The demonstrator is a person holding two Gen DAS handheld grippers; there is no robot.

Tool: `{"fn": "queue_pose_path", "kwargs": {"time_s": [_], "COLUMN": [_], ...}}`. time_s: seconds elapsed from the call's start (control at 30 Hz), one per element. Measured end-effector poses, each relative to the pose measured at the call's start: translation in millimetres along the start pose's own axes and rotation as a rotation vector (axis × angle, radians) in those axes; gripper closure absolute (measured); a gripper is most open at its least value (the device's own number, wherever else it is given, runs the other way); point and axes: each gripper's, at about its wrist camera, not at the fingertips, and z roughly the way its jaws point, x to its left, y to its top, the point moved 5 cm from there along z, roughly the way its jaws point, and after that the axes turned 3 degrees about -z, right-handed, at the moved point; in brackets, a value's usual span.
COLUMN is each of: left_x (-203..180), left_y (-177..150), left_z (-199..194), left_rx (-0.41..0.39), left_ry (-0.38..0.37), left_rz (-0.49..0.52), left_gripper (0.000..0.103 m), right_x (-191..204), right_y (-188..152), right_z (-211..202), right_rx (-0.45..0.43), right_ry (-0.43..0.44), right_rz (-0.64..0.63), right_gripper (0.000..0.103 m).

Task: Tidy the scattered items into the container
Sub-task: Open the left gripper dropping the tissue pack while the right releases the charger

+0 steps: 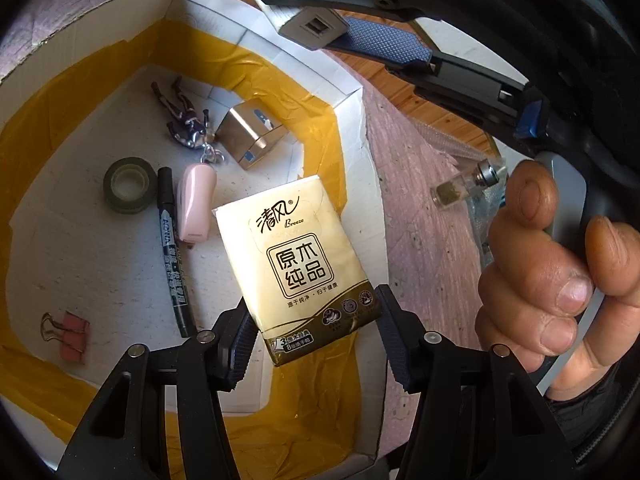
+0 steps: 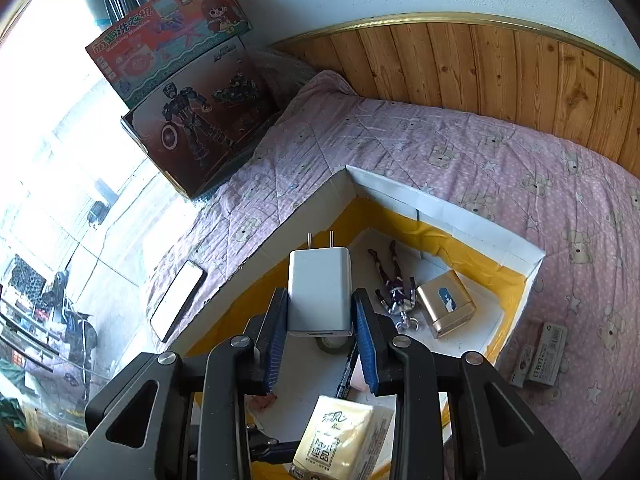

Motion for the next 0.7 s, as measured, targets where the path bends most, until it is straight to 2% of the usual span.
{"fn": "queue_pose_path", "kwargs": {"time_s": [0.13,0.4,0.47,0.5,0.7], "left_x": [3,7,9,10,11], "left_y": [1,4,6,6,8], "left_z": [-1,-7,-9,-10,-13], "left_rx": [-0.006,-0.019,-0.03,-0.034,-0.039], "left_ry": [0.013,-0.015,-0.013,-0.014,-0.017], "left_rz": [-0.004,-0.033,-0.042,-0.047,-0.048], "left_gripper": [0.043,0.043,0.043,0.043,0.043], "right_x": [4,7,7,6,1], "right_y": [6,21,24,26,25], "right_z": [13,41,46,47,49], "right_rx": [0.021,0.061,0.053,0.05,0.048], "right_ry": [0.002,0.003,-0.003,-0.008,-0.007], "right_rz": [-0.014,-0.056,-0.061,-0.056,-0.02], "right_gripper": [0.07,0.069,0.068,0.064,0.064]}}
